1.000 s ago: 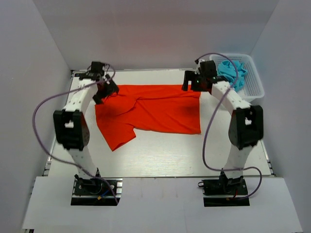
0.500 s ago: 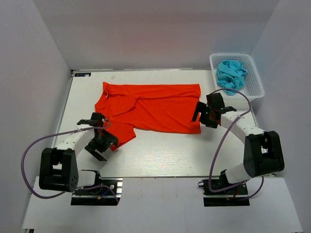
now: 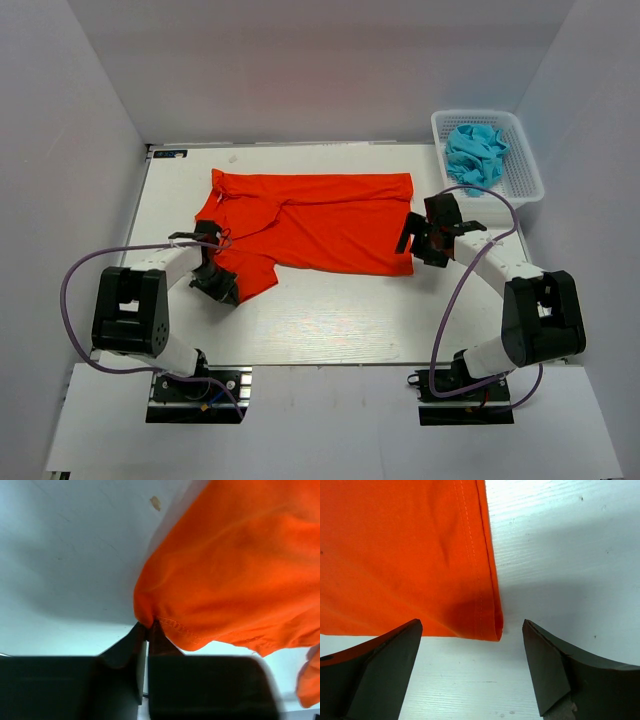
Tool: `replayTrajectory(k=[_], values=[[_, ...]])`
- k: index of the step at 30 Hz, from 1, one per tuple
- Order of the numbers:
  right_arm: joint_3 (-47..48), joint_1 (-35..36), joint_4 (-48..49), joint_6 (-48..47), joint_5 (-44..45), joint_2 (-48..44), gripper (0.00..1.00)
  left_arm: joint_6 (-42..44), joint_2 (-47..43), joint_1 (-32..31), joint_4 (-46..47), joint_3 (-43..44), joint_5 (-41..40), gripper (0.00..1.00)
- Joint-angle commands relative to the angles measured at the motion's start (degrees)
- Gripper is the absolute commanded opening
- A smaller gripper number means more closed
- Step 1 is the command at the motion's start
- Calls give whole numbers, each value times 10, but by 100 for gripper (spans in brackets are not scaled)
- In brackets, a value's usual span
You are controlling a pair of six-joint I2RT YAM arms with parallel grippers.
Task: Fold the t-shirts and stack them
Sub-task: Grap the side of the flattened tshirt closest away from the robot with both arms, then fold the other side of the tshirt into a rectangle
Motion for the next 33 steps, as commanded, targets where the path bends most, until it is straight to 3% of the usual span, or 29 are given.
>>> replayTrajectory(k=[1, 2, 14, 17, 21, 24, 28, 33], values=[[8, 1, -27, 1, 11, -5, 86, 14, 21, 0, 28, -6, -35, 6], [6, 2, -32, 1, 9, -3, 82, 21, 21, 0, 35, -6, -35, 0], [13, 7, -35, 18, -59, 82, 70, 62, -49, 0, 6, 41, -54, 0], [11, 6, -39, 22, -59, 88, 61, 67, -62, 0, 6, 54, -54, 0], [19, 6, -49, 15, -50, 94, 37, 84, -62, 0, 20, 61, -33, 0], [39, 8, -82, 8, -52, 96, 31, 93, -56, 0, 20, 86, -27, 0], [52, 6, -86, 5, -48, 92, 3, 136, -44, 0, 45, 115, 3, 0], [123, 4, -113, -9, -56, 132, 0, 189, 15, 5, 36, 229, 15, 0]])
